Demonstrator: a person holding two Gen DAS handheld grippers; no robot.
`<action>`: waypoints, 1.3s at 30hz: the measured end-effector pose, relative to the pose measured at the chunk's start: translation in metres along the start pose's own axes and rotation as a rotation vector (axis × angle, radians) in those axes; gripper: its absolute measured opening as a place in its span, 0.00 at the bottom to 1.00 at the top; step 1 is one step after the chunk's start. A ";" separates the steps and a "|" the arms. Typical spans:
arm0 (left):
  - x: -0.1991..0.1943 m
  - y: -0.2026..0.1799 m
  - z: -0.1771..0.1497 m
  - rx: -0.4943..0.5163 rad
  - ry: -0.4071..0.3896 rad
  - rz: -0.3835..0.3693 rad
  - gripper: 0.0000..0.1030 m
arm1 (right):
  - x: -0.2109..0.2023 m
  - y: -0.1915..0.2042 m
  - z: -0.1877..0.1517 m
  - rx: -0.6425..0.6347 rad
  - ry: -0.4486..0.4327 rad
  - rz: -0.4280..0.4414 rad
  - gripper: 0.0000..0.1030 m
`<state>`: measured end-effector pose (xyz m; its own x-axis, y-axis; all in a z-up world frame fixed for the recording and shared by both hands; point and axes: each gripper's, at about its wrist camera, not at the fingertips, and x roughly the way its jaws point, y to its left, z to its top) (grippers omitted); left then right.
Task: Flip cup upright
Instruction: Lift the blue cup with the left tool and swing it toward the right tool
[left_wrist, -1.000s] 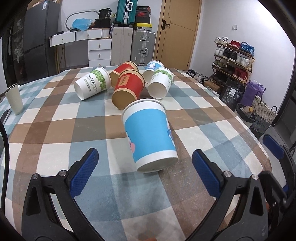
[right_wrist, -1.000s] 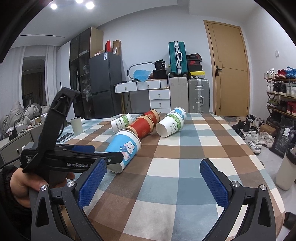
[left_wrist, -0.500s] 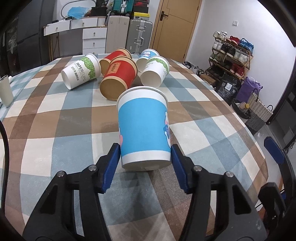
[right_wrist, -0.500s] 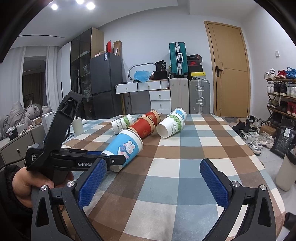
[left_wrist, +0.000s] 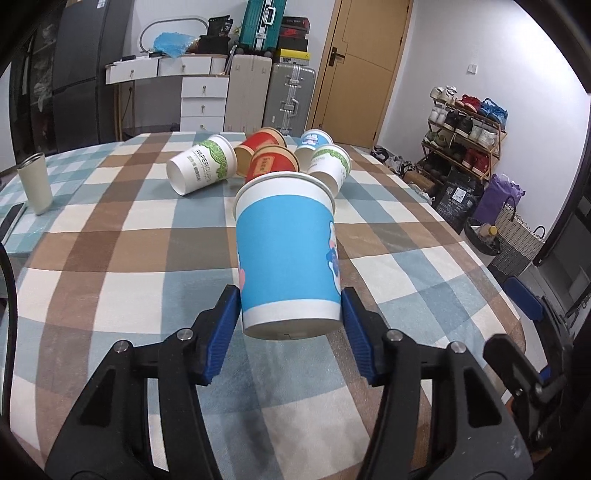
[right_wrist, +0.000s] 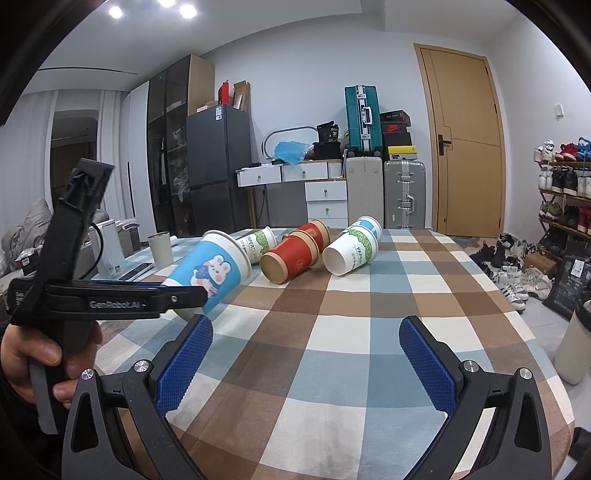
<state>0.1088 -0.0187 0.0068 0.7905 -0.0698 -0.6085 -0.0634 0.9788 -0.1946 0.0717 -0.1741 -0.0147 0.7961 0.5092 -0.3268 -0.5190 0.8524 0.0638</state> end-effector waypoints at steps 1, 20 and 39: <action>-0.005 0.001 -0.001 0.002 -0.007 0.000 0.52 | 0.000 0.001 0.000 -0.001 0.001 0.001 1.00; -0.049 0.002 -0.052 0.025 -0.009 -0.017 0.52 | 0.000 0.007 -0.004 -0.009 0.017 0.006 1.00; -0.037 -0.007 -0.073 0.026 0.077 -0.088 0.59 | 0.001 0.006 -0.004 -0.002 0.023 0.006 1.00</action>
<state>0.0351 -0.0375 -0.0257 0.7431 -0.1691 -0.6474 0.0209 0.9729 -0.2301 0.0676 -0.1688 -0.0183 0.7858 0.5112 -0.3482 -0.5241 0.8493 0.0641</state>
